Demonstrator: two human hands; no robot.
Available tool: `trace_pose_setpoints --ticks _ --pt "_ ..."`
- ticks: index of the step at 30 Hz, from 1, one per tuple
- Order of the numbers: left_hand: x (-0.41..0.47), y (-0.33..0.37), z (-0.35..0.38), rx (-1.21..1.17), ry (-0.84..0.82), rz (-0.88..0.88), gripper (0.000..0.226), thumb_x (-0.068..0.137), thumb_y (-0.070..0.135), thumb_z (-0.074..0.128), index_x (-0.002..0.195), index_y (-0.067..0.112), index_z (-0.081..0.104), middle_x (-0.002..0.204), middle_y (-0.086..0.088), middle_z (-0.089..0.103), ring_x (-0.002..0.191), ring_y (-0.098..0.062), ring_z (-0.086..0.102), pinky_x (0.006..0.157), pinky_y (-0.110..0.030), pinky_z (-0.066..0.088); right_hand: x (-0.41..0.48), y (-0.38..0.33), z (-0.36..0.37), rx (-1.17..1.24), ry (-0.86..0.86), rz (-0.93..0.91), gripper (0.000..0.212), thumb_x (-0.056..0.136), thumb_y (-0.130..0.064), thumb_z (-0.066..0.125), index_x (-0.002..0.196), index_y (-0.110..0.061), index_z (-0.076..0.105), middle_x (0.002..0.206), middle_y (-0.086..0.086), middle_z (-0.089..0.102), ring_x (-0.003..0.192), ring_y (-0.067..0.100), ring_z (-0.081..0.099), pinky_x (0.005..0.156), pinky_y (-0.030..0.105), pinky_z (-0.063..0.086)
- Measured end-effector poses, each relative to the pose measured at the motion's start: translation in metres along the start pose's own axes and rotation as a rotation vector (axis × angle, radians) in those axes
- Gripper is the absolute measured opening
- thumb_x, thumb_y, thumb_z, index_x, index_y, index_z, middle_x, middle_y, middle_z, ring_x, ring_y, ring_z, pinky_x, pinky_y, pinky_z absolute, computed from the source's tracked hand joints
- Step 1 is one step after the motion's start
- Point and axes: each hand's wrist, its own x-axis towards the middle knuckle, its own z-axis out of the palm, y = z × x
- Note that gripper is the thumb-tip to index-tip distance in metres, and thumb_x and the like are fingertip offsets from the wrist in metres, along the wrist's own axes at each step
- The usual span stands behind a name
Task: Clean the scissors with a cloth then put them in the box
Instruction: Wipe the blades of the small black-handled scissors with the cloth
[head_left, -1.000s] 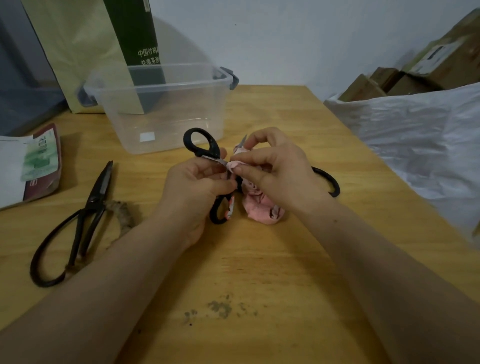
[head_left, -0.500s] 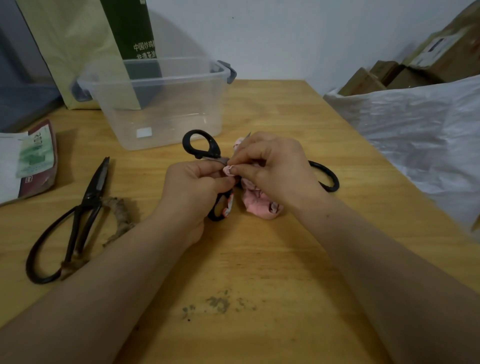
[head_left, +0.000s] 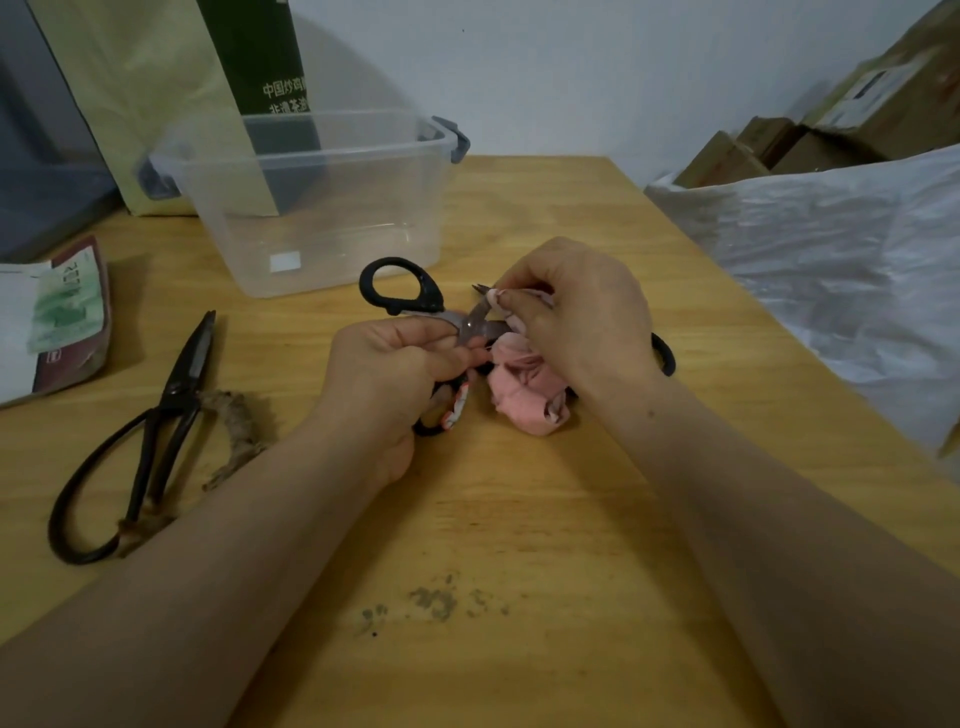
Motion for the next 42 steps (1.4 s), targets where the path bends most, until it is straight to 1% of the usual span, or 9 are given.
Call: trace_pose_setpoints --ticks 6,13,16,20,24,27,31,38,42 --pt "0.001 -0.002 -0.001 0.032 0.028 0.019 0.022 0.084 -0.009 0.057 0.100 0.001 0.069 0.081 -0.009 0.070 0.056 -0.010 0.060 0.045 -0.016 0.040 -0.008 -0.012 0.007 0.141 -0.031 -0.156 0.006 0.082 -0.022 0.071 0.087 -0.019 0.075 0.094 -0.007 0.064 0.088 0.016 0.060 0.076 0.042 0.050" --pt "0.000 -0.002 0.001 0.013 0.009 -0.010 0.021 0.083 -0.010 0.058 0.099 -0.001 0.067 0.083 -0.011 0.073 0.067 -0.015 0.068 0.051 -0.020 0.042 -0.001 -0.001 0.004 0.074 -0.017 -0.058 0.008 0.088 -0.024 0.066 0.089 -0.018 0.071 0.096 -0.005 0.062 0.091 0.014 0.058 0.082 0.037 0.049" --pt "-0.001 -0.003 0.001 0.010 -0.006 0.010 0.023 0.084 -0.009 0.057 0.105 -0.004 0.064 0.082 -0.012 0.072 0.058 -0.011 0.064 0.047 -0.020 0.042 -0.003 -0.002 0.000 0.137 0.030 -0.041 0.008 0.086 -0.025 0.068 0.087 -0.018 0.073 0.092 -0.004 0.063 0.089 0.014 0.058 0.082 0.037 0.049" --pt "0.000 -0.001 -0.002 -0.013 -0.024 0.038 0.018 0.085 -0.012 0.055 0.098 -0.006 0.065 0.058 -0.003 0.066 0.042 -0.007 0.057 0.040 -0.015 0.042 -0.006 -0.010 0.002 0.128 -0.107 -0.119 0.008 0.085 -0.019 0.069 0.089 -0.019 0.075 0.095 -0.004 0.064 0.092 0.014 0.059 0.083 0.038 0.049" --pt "0.001 -0.002 -0.001 -0.025 -0.018 0.035 0.020 0.084 -0.014 0.054 0.102 -0.009 0.063 0.077 -0.015 0.069 0.053 -0.013 0.062 0.040 -0.019 0.043 0.001 0.001 -0.002 -0.013 -0.029 -0.019 0.010 0.087 -0.016 0.064 0.091 -0.017 0.073 0.099 -0.001 0.064 0.093 0.017 0.060 0.083 0.036 0.048" --pt "0.003 -0.004 -0.003 0.001 -0.022 0.021 0.017 0.085 -0.011 0.055 0.091 -0.001 0.067 0.075 -0.011 0.071 0.059 -0.017 0.059 0.045 -0.023 0.042 -0.003 -0.001 -0.009 0.198 0.044 -0.026 0.007 0.083 -0.019 0.071 0.087 -0.016 0.074 0.092 -0.001 0.066 0.087 0.013 0.061 0.081 0.034 0.050" --pt "0.003 -0.004 -0.004 0.005 -0.010 0.018 0.020 0.086 -0.008 0.055 0.086 0.006 0.069 0.067 -0.007 0.068 0.066 -0.025 0.050 0.045 -0.020 0.037 -0.010 -0.012 0.002 0.190 -0.129 -0.140 0.008 0.079 -0.022 0.074 0.085 -0.017 0.076 0.094 -0.005 0.065 0.090 0.014 0.061 0.083 0.039 0.049" --pt "0.005 -0.005 -0.007 0.025 -0.014 0.013 0.017 0.085 -0.009 0.055 0.090 0.000 0.069 0.070 -0.008 0.071 0.052 -0.011 0.060 0.047 -0.021 0.042 -0.002 -0.007 0.002 -0.016 -0.267 -0.083 0.012 0.085 -0.017 0.066 0.090 -0.023 0.075 0.093 -0.001 0.070 0.089 0.019 0.063 0.081 0.039 0.052" --pt "0.005 -0.005 -0.006 0.013 -0.010 0.021 0.020 0.086 -0.010 0.054 0.100 -0.003 0.066 0.076 -0.009 0.071 0.053 -0.009 0.062 0.043 -0.019 0.040 -0.002 0.004 -0.005 -0.031 -0.164 0.001 0.008 0.084 -0.016 0.068 0.087 -0.018 0.075 0.092 -0.001 0.068 0.089 0.018 0.061 0.081 0.038 0.050"
